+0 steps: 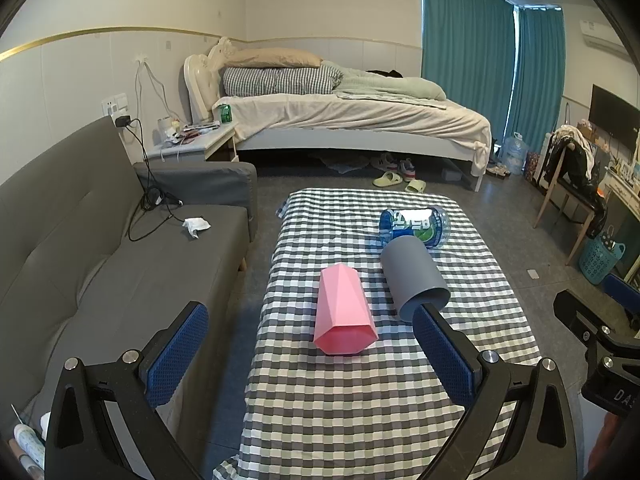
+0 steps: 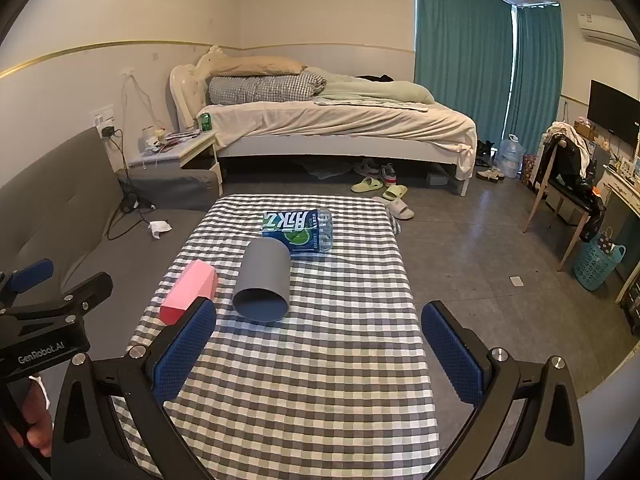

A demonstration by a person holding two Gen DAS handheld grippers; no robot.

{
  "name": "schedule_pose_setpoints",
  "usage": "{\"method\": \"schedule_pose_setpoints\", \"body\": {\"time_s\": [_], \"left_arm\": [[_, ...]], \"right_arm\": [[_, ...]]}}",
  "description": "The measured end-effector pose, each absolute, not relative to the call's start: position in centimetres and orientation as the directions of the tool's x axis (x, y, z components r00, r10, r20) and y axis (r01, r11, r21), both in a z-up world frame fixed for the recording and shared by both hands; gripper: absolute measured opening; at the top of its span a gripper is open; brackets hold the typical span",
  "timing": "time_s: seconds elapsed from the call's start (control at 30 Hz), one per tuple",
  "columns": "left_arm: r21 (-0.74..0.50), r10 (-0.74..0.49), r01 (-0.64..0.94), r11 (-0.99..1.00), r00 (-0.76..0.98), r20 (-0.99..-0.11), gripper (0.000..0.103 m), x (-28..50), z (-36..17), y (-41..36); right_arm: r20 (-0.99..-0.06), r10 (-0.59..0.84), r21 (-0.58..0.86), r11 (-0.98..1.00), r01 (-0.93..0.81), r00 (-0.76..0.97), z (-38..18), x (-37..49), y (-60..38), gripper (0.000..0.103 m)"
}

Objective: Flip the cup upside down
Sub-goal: 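Move the right gripper toward the grey cup lying on its side, then grasp the grey cup's body with the right gripper and lift it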

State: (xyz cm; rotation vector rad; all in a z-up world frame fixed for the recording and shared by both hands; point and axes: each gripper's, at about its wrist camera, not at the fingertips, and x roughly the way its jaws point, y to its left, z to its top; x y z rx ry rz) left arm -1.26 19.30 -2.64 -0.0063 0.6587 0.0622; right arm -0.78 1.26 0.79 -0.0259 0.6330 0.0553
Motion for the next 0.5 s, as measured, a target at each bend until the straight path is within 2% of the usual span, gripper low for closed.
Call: {"method": "schedule_pose_setpoints", "body": {"time_s": [0.5], "left_arm": [[0.018,0.114,-0.134,0.991,0.760,-0.640,0.103,3.3,-4.2,23.6]], "right_arm": [[-0.621,0.105,0.006,0.992,-0.129,0.777,-1.3,5.2,5.5,0.103]]}}
